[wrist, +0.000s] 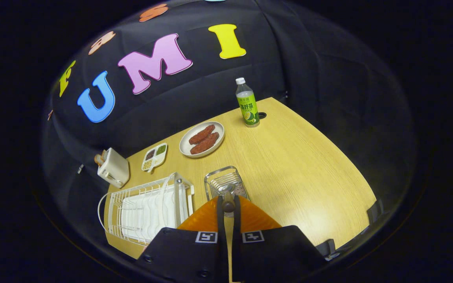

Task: Take the plate from the dish rack, then take the spoon from the basket and place it into the plate.

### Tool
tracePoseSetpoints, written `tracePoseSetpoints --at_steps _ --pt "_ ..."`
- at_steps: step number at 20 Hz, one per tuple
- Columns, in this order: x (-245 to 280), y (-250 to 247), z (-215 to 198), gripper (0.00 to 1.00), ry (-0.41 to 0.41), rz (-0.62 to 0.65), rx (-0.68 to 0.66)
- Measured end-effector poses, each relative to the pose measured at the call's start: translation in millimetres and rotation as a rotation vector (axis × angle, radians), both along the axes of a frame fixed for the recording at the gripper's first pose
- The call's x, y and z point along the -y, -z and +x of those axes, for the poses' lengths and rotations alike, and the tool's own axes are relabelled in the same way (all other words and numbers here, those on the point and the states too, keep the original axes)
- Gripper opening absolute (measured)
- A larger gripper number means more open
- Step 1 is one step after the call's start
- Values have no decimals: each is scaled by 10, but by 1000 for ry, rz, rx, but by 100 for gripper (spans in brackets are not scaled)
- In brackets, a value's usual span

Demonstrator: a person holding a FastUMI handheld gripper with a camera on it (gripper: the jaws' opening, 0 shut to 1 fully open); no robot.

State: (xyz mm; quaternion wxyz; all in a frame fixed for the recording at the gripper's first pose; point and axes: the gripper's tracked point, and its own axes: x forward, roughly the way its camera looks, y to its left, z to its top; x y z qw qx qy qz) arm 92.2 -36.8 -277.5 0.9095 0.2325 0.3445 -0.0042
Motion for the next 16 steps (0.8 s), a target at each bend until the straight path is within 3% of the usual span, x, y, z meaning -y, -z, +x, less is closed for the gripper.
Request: tracePoseSetpoints --at_steps 4,10,16 --pt "-10 -725 -354 8 -52 57 93" --pt "-705 -1394 -1307 8 -321 179 158" --pt "-1822 -745 -1921 8 -555 235 79"
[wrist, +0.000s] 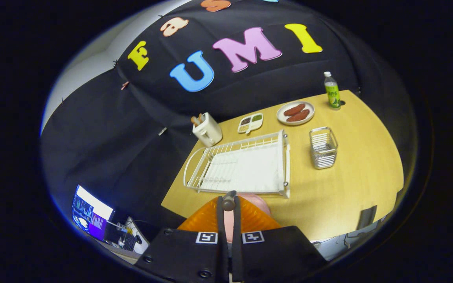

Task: Take the plate from the dish rack, then take the spoon from the basket and place it into the plate.

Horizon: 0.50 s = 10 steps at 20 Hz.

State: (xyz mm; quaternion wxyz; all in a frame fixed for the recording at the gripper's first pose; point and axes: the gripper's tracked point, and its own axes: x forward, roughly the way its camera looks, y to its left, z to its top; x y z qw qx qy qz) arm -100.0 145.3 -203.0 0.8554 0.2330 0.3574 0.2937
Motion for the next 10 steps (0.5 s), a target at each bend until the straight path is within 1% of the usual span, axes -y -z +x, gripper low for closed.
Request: tracePoseSetpoints --at_steps 2,5,8,10 --pt "-277 354 -17 8 -35 -28 -20" --pt "-629 690 69 8 -68 -36 -29" --pt "-725 837 176 8 -82 -66 -1" --pt "-687 992 141 8 -120 -108 1"
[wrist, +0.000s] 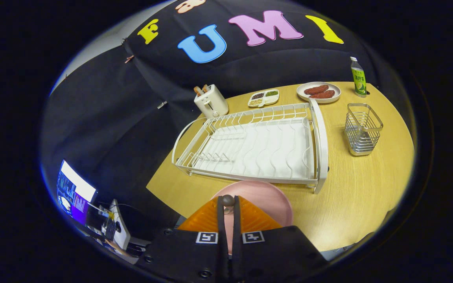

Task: Take the plate from the dish rack, then take the spoon from the basket and place it into the plate.

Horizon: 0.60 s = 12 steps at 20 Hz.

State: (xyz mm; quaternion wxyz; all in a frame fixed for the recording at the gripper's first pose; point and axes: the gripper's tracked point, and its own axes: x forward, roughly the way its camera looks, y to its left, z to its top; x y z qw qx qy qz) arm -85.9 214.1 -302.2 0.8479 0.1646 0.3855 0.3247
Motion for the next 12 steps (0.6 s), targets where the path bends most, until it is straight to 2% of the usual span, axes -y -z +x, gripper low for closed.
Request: tracePoseSetpoints --at_steps 4,6,7,9,12 --pt "108 230 -75 9 -9 30 -88" --pt "232 465 -105 14 -11 -30 -126" --pt "305 578 -110 21 -12 -71 -133" --pt "375 804 -70 21 -5 -136 -140" --pt "500 858 -85 40 22 -172 -146"
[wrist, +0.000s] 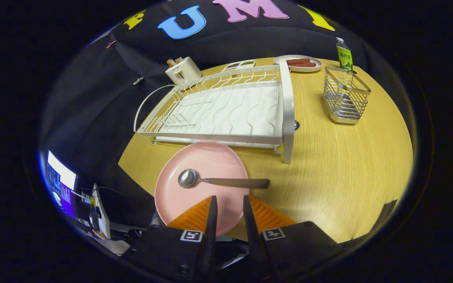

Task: Take the plate from the dish rack, then take the spoon from the basket and place it into the plate.

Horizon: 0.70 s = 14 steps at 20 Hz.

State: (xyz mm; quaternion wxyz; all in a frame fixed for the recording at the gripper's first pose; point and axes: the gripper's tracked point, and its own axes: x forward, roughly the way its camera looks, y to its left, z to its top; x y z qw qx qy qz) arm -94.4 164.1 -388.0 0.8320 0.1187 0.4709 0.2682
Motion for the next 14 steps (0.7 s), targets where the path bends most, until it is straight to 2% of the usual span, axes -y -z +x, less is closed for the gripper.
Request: tracePoseSetpoints --at_steps 1,2,3,4,5,6,9,14 --pt "35 11 3 55 4 -9 1" --pt "60 17 -10 60 8 -17 3" --pt "90 5 -13 72 12 -25 6" --pt "140 -31 -20 76 16 -32 10" --pt "193 -89 -17 88 22 -39 20" --pt "251 -167 -14 92 31 -43 35" --pt "425 -604 137 97 76 -43 124" --pt "729 -1642 608 97 175 -63 365"
